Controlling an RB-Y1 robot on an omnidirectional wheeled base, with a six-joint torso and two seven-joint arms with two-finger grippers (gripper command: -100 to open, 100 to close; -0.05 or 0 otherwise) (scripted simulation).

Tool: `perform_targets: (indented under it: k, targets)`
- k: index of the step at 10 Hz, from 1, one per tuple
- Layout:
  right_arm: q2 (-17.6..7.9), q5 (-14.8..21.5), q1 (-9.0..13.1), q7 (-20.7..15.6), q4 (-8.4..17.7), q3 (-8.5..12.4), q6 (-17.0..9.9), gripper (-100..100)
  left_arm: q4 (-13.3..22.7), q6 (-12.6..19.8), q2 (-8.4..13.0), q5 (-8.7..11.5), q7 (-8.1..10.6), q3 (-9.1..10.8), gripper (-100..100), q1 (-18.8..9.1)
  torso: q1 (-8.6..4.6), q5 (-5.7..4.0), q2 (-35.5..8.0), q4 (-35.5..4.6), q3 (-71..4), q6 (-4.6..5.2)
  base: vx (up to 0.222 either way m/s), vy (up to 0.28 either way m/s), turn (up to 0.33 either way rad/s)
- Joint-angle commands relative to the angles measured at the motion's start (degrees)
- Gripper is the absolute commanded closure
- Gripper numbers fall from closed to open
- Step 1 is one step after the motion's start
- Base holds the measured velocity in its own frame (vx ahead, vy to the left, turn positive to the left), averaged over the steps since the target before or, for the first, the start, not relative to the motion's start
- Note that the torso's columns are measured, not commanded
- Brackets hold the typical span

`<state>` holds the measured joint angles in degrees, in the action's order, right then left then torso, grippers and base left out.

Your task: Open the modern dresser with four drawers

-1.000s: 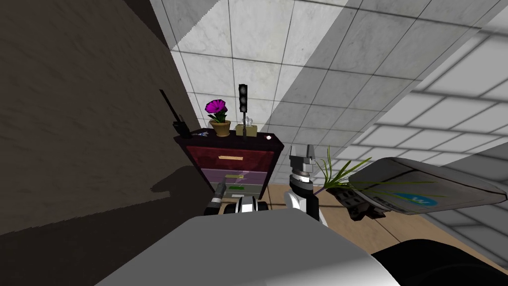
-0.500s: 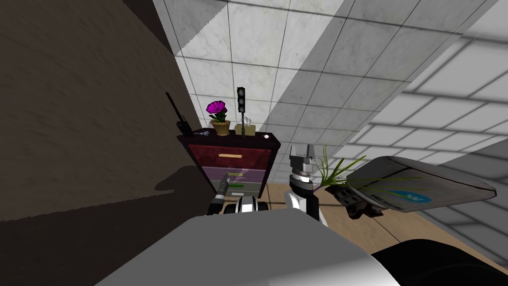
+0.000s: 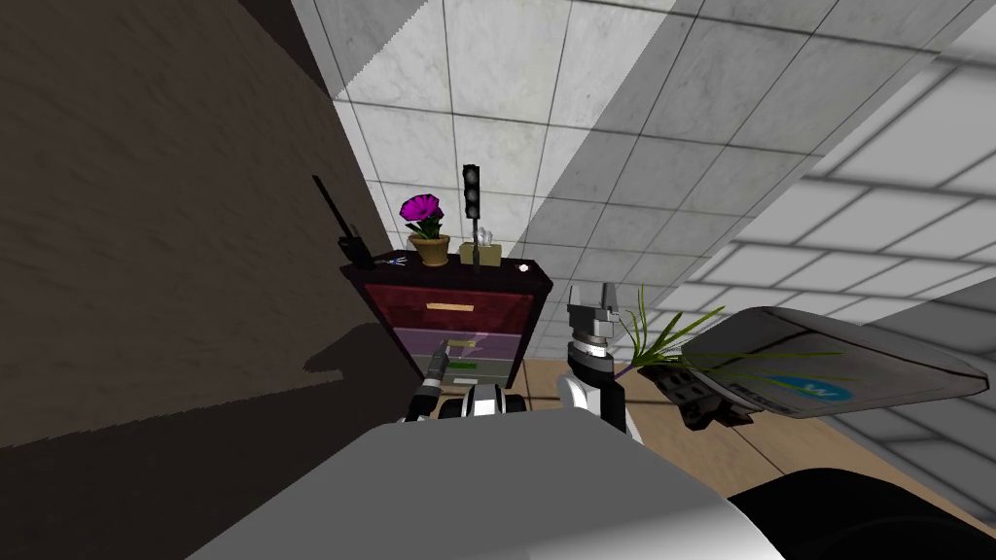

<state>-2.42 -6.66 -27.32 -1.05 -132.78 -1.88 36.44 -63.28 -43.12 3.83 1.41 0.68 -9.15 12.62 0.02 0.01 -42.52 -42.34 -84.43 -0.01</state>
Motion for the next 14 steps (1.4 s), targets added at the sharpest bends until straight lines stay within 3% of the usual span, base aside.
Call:
perform_targets:
  k: [1, 5, 6, 9, 10, 11, 14]
  targets:
    - [0.0, 0.0, 0.0, 0.0, 0.0, 0.0, 0.0, 0, -1.4, 0.6, 0.2, -0.1, 0.19, -0.31, 100, 0.4, 0.02, 0.03, 0.2, 0.1, -0.1, 0.06, -0.125, -0.008, 0.029]
    - [0.0, 0.0, 0.0, 0.0, 0.0, 0.0, 0.0, 0, -2.5, 1.5, 0.5, -0.1, 0.34, -0.54, 100, 0.7, -0.06, -0.03, 0.0, 0.0, 0.0, 0.01, -0.162, 0.016, 0.018]
    - [0.0, 0.0, 0.0, 0.0, 0.0, 0.0, 0.0, 0, -2.7, 1.2, 2.2, -0.1, 0.36, -0.63, -100, 0.9, -0.07, -0.02, 0.5, 0.1, -0.3, 0.01, -0.021, -0.007, -0.006]
    - [0.0, 0.0, 0.0, 0.0, 0.0, 0.0, 0.0, 0, -3.9, 3.7, 1.7, 0.0, 0.47, -0.23, -100, -0.3, -0.02, 0.00, 0.6, 0.1, -0.3, 0.03, 0.027, -0.007, 0.001]
    - [0.0, 0.0, 0.0, 0.0, 0.0, 0.0, 0.0, 0, -3.7, 3.0, 1.5, -0.1, 0.33, -0.35, -100, 0.0, -0.01, 0.00, 0.5, 0.1, -0.3, 0.01, 0.035, -0.002, -0.001]
    - [0.0, 0.0, 0.0, 0.0, 0.0, 0.0, 0.0, 0, -3.0, 1.7, 1.6, -0.1, 0.40, -0.56, 100, 0.8, 0.00, 0.00, 0.2, 0.1, -0.1, 0.00, -0.023, 0.008, 0.003]
    - [0.0, 0.0, 0.0, 0.0, 0.0, 0.0, 0.0, 0, -5.3, 3.2, 1.9, -0.2, 0.53, -0.94, 100, 1.4, -0.08, -0.09, -0.3, -0.1, 0.2, -0.05, -0.111, 0.008, 0.018]
